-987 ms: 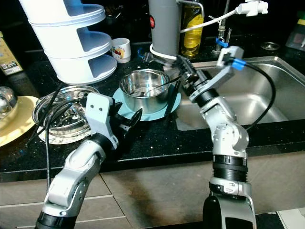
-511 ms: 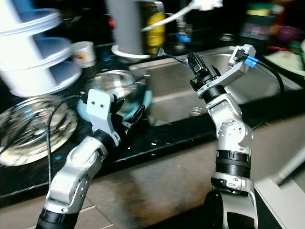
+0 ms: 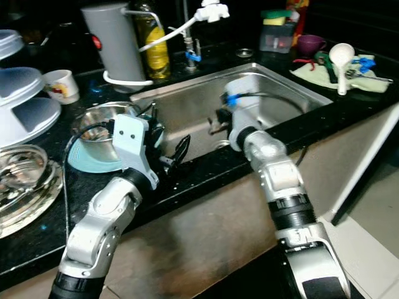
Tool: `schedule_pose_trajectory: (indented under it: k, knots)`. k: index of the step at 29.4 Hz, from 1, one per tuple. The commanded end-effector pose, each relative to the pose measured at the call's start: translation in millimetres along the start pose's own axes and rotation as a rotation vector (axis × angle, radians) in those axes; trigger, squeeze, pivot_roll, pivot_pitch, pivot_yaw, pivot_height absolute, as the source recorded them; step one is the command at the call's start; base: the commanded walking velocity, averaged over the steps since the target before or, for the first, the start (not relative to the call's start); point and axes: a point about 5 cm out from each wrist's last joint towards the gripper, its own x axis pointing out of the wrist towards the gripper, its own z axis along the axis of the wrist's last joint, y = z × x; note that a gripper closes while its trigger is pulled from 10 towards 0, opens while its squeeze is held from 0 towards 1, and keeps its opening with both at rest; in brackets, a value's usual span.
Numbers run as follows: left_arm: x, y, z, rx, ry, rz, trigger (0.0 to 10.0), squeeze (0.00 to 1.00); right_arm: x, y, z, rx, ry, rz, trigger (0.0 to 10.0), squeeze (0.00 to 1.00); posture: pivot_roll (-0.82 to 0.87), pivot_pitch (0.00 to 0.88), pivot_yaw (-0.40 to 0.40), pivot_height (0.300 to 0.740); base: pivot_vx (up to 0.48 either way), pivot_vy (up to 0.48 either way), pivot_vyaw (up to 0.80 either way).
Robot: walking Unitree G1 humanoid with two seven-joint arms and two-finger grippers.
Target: Kitchen organization
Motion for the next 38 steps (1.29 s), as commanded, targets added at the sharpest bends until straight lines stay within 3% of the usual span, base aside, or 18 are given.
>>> schedule_pose_trajectory:
  k: [1,4,6,7,8,9,17,21,22,23,24,25,28,31,35,38]
  knots:
    - [0.8,1.6,4,0.008,-0.015,0.007,10.0,0.0,4.0,-3.2,-5,-0.074,0.075,-0.049,10.0,0.0,-0.02,0.0,0.033,0.74,0.0,0.0,0.0]
    - [0.8,1.2,5,0.01,-0.017,0.007,10.0,0.0,7.3,-8.7,-9,-0.049,0.123,-0.1,10.0,0.0,-0.01,0.0,0.03,0.74,0.0,0.0,0.0]
    - [1.0,1.0,5,0.014,-0.016,0.006,10.0,0.0,7.7,-13.6,-10,0.031,0.131,-0.125,10.0,0.04,-0.01,0.0,0.03,0.74,0.0,0.0,0.0]
    - [0.9,1.0,5,0.014,-0.017,0.006,10.0,0.0,7.3,-14.3,-11,0.058,0.128,-0.122,10.0,0.89,-0.01,0.0,0.028,0.74,0.0,0.0,0.0]
    - [0.9,1.0,5,0.014,-0.017,0.007,10.0,0.0,7.1,-14.5,-11,0.074,0.127,-0.119,10.0,0.89,-0.01,0.0,0.028,0.74,0.0,0.0,0.0]
    - [0.7,1.5,5,0.014,-0.016,0.008,10.0,0.0,6.5,-14.2,-11,0.096,0.117,-0.112,10.0,1.0,-0.01,0.0,0.028,0.74,0.0,0.0,0.0]
    - [0.1,1.8,3,0.012,-0.011,0.01,10.0,0.0,6.0,-13.8,-1,0.207,0.025,-0.1,10.0,1.0,-0.01,0.0,0.029,0.74,0.0,0.0,0.0]
    - [-0.2,0.5,1,0.011,-0.005,0.005,10.0,0.0,5.7,-12.0,10,0.376,-0.08,-0.055,10.0,1.0,-0.02,0.0,0.028,0.74,0.0,0.0,0.0]
    - [-0.7,0.4,0,0.011,-0.002,0.004,10.0,0.0,4.6,-9.4,14,0.482,-0.133,0.0,10.0,0.59,-0.02,0.0,0.028,0.74,0.0,0.0,0.0]
    - [-0.7,0.4,0,0.011,-0.002,0.004,10.0,0.0,4.6,-9.4,14,0.482,-0.133,0.0,10.0,0.59,-0.02,0.0,0.028,0.74,0.0,0.0,0.0]
    - [-1.1,0.3,-1,0.012,0.001,0.003,10.0,0.0,4.1,-8.3,15,0.514,-0.151,0.018,10.0,0.26,-0.01,0.0,0.028,0.74,0.0,0.0,0.0]
    - [-1.5,0.4,-2,0.015,0.005,0.002,10.0,0.0,3.8,-7.3,16,0.541,-0.165,0.03,10.0,0.0,-0.01,0.0,0.028,0.74,0.0,0.0,0.0]
    - [-4.5,0.2,-5,0.057,0.02,-0.008,10.0,0.0,3.0,-3.9,21,0.657,-0.227,0.067,10.0,0.0,-0.01,0.0,0.027,0.74,0.0,0.0,0.0]
    - [-7.5,0.0,-9,0.078,0.031,-0.005,10.0,0.0,1.7,1.4,27,0.702,-0.273,0.111,10.0,0.0,-0.01,0.0,0.027,0.74,0.0,0.0,0.0]
    - [-10.5,1.9,-11,0.078,0.036,0.03,10.0,0.0,1.2,11.4,35,0.695,-0.315,0.166,10.0,0.0,-0.01,0.0,0.027,0.74,0.0,0.0,0.0]
    - [-12.9,6.9,-11,0.135,0.035,0.086,10.0,0.0,3.5,17.0,40,0.696,-0.343,0.201,10.0,0.0,0.0,0.0,0.023,0.74,0.0,0.0,0.0]
